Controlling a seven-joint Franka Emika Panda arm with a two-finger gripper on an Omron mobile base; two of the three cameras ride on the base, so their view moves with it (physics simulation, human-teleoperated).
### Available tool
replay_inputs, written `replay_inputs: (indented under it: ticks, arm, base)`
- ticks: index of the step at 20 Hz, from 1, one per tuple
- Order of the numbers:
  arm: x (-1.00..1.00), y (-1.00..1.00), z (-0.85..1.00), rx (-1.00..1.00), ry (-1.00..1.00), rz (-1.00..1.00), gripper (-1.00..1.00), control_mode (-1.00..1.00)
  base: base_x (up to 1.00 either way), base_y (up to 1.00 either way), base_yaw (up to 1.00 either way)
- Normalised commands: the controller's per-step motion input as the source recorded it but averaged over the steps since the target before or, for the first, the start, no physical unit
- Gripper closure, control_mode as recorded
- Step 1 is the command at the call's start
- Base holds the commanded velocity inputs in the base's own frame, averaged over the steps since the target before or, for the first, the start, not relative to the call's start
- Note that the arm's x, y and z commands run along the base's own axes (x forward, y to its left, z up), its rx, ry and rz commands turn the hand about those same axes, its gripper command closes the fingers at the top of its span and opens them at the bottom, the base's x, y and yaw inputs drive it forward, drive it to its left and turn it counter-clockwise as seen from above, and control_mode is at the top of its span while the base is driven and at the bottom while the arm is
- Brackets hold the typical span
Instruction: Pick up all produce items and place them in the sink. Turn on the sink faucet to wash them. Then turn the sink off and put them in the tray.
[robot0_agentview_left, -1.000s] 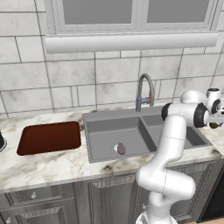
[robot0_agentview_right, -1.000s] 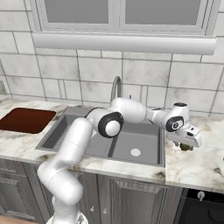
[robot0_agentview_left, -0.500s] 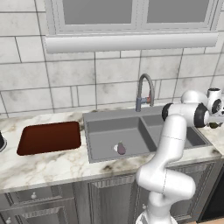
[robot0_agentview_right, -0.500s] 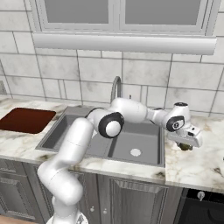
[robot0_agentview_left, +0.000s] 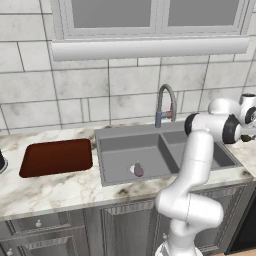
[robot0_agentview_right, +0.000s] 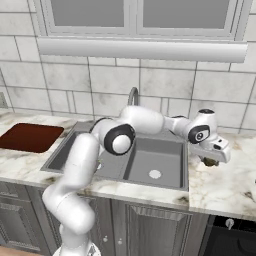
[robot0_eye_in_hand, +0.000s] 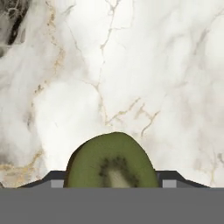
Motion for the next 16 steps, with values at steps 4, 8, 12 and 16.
replay_inputs:
  ticks: [4,8,12,16]
  arm:
    - [-0.18,0.55,0.49,-0.03,-0.02,0.00,1.00,-1.00]
    - [-0.21,0.71,0.46,-0.04,0.00,0.00,1.00,-1.00]
    - [-0.24,0.78,0.42,-0.06,0.00,0.00,1.00,-1.00]
    - [-0.31,0.78,0.35,-0.05,0.00,0.01,1.00,-1.00]
  base:
    - [0.00,0.00,0.00]
    - [0.00,0.00,0.00]
    - [0.00,0.00,0.00]
    - [0.00,0.00,0.00]
